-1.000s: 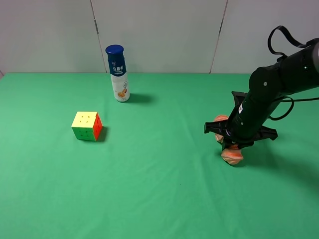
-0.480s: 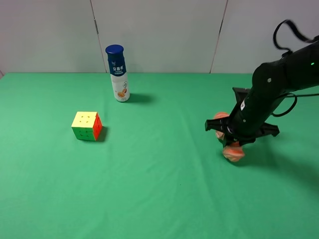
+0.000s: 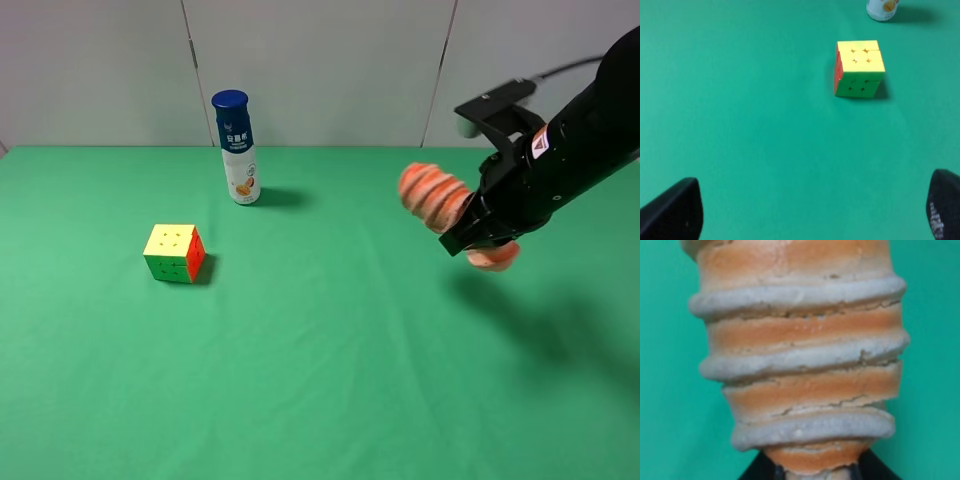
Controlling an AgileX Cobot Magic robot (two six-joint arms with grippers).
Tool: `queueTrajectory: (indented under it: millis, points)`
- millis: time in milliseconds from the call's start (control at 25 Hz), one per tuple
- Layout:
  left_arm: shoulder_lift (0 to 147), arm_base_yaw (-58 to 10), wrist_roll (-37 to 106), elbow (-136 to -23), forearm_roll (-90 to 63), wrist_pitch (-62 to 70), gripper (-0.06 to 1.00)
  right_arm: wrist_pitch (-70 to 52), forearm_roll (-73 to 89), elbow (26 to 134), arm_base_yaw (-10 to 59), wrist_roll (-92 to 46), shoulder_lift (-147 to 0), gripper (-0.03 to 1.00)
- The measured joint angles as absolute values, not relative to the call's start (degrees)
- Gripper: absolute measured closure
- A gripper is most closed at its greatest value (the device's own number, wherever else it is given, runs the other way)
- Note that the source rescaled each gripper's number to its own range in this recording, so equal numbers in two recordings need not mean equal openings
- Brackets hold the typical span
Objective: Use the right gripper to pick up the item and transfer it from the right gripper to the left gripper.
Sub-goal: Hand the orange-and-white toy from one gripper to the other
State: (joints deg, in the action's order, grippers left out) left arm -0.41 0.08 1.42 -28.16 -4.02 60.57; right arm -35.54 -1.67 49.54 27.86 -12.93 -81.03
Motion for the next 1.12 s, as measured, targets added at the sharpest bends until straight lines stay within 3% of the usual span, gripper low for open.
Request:
queueTrajectory:
  millis: [440, 1120]
  points:
    - [-0.41, 0.08, 1.42, -28.16, -4.02, 60.57, -0.06, -32.18, 3.16, 50.38, 41.4, -19.24, -81.14, 0.95]
    - [-0.41, 0.08, 1.42, -28.16, -4.02, 60.57, -0.06, -32.75, 8.55, 55.45, 42.13, -20.92, -83.24, 0.95]
